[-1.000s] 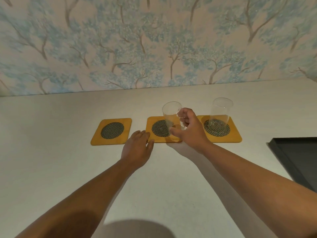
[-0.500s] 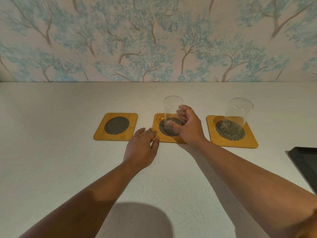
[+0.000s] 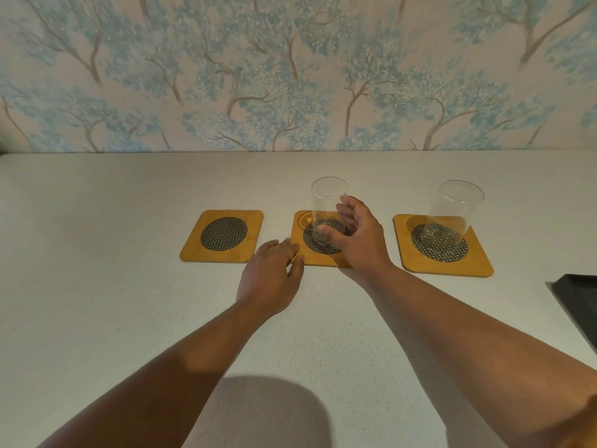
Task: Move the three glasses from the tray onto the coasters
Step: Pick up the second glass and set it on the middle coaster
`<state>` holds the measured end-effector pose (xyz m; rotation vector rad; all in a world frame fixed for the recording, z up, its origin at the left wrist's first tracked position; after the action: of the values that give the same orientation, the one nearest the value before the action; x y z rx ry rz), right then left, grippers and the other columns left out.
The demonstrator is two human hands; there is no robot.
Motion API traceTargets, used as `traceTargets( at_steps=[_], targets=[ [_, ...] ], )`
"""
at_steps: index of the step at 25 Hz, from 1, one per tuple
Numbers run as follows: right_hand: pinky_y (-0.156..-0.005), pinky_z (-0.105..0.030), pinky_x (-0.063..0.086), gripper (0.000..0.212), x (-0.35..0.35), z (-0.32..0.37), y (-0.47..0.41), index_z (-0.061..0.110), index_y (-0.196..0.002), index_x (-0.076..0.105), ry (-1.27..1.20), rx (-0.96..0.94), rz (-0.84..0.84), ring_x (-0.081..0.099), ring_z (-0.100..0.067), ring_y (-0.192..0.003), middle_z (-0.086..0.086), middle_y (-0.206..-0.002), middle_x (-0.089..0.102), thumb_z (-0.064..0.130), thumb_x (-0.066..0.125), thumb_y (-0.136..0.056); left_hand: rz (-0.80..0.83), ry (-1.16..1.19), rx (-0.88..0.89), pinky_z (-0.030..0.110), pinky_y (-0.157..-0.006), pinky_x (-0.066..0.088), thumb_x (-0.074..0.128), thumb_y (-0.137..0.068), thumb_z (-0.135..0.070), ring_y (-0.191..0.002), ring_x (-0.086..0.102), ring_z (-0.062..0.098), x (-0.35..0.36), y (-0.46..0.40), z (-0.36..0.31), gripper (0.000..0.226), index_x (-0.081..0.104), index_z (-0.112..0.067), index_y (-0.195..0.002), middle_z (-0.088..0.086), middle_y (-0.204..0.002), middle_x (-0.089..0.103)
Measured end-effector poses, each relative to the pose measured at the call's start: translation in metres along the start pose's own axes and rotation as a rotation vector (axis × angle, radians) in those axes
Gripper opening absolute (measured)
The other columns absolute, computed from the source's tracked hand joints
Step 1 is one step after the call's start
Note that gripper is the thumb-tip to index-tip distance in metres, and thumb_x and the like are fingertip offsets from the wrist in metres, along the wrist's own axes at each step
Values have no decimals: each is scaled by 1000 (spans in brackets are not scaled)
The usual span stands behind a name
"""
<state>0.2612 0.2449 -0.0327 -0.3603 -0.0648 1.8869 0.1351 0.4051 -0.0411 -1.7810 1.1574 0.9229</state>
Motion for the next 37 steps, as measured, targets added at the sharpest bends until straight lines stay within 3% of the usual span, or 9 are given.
traceTargets(
  at_steps=[6,11,14,22,28,37],
  targets=[
    [-105,-25,45,89,0,1,2,26,-147,45,11,5,-10,53,-6,-129,3,-144,57,47,88,-72,-3,-8,-5,40,-111,38,43,-103,-49,-141,44,21,0,0,-1,48,60,-23,-138,-2,-148,56],
    [-100,-18,44,87,0,2,3,24,-148,44,14,9,-12,52,-6,-129,1,-145,56,41,87,-75,6,0,-6,46,-109,46,45,-103,-47,-137,48,22,-2,0,-2,47,61,-20,-137,0,-144,60],
    [-106,-26,45,88,0,4,4,22,-149,44,31,-1,-10,51,-10,-132,-1,-146,55,42,87,-75,18,-9,5,46,-103,50,44,-103,-48,-130,54,21,-2,-1,-3,45,63,-20,-133,0,-135,66],
    [-109,-32,45,88,0,8,7,17,-149,43,55,3,-18,52,-12,-133,-4,-147,55,41,87,-76,13,-16,13,45,-106,48,43,-103,-48,-133,52,21,-2,-1,-3,46,62,-21,-135,-1,-139,63],
    [-107,-26,43,87,1,9,7,17,-149,43,81,4,-30,51,-14,-134,-3,-148,55,42,85,-77,7,-12,16,46,-106,48,45,-103,-47,-133,52,21,-2,-1,-3,46,62,-20,-135,-1,-141,62],
    [-109,-21,25,105,-5,21,23,19,-159,20,272,-82,-114,31,-14,-146,-3,-163,32,56,77,-80,-19,-41,10,45,-112,39,47,-101,-47,-142,42,23,-3,0,-5,52,52,-20,-145,2,-154,48]
  ],
)
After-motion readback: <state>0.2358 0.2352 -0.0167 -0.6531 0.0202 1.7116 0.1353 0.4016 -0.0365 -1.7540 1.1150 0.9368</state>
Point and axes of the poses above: each hand's wrist, its own y-axis away from the middle knuckle, its own x-axis out of the palm, z = x × y, the point moved 7 cm from there along -y, towards the middle knuckle
